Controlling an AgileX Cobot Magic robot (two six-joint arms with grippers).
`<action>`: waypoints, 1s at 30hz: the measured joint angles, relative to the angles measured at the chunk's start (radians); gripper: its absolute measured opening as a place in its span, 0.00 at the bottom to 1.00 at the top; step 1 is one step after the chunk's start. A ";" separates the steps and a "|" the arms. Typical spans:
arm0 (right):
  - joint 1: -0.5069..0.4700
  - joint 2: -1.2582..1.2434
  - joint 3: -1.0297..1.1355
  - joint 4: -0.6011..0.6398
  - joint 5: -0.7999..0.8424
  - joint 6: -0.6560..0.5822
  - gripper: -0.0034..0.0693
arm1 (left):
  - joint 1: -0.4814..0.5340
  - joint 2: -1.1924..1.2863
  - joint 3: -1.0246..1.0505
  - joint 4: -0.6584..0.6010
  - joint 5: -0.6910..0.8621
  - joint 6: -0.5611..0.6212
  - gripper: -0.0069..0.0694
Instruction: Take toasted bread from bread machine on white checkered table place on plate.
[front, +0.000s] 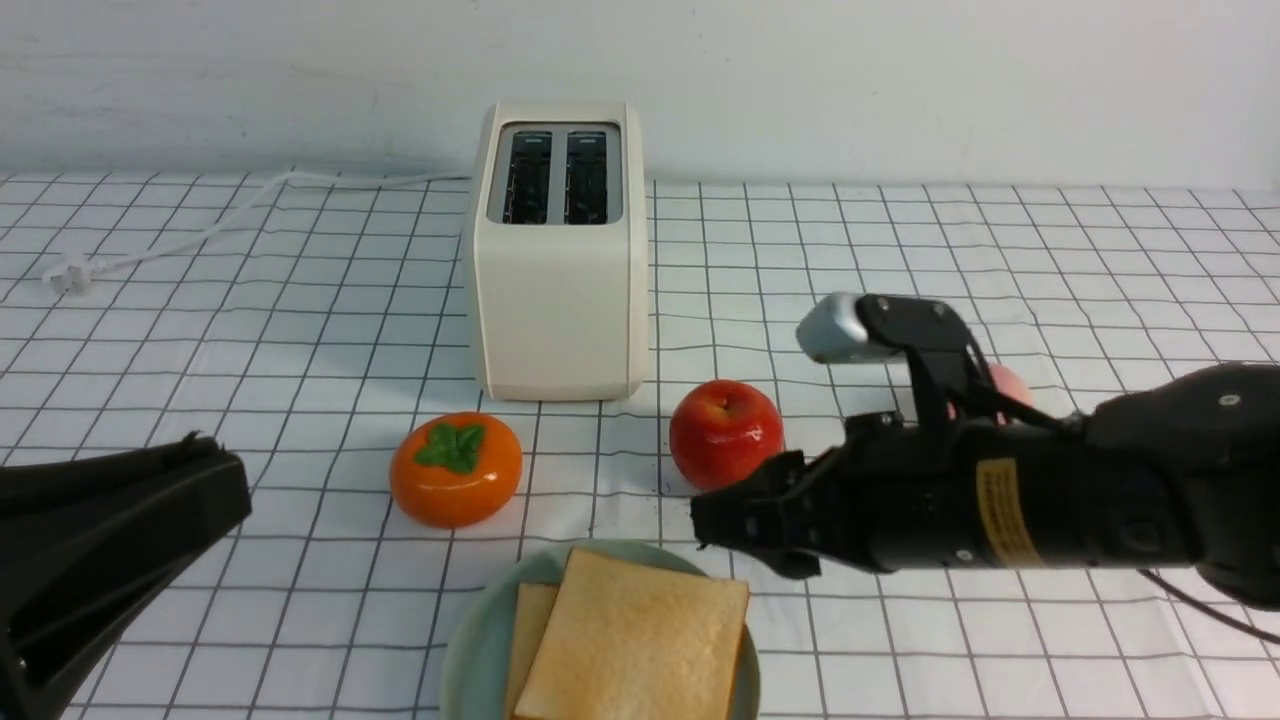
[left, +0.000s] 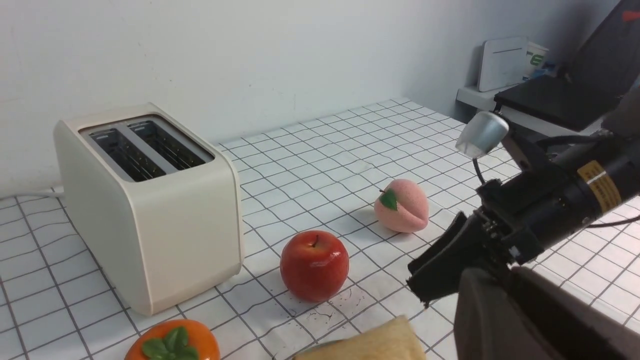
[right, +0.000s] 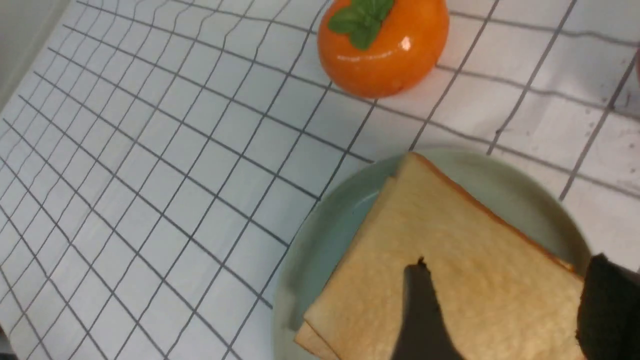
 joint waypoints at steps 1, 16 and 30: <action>0.000 -0.040 0.000 0.000 0.014 -0.032 0.54 | 0.000 0.000 0.000 0.000 -0.001 0.000 0.16; 0.000 -0.643 0.049 0.000 0.057 -0.089 0.03 | 0.000 -0.031 0.011 -0.037 -0.219 -0.035 0.07; 0.000 -0.951 0.408 0.000 0.201 -0.068 0.05 | 0.000 -0.384 0.331 -0.054 -0.200 -0.076 0.07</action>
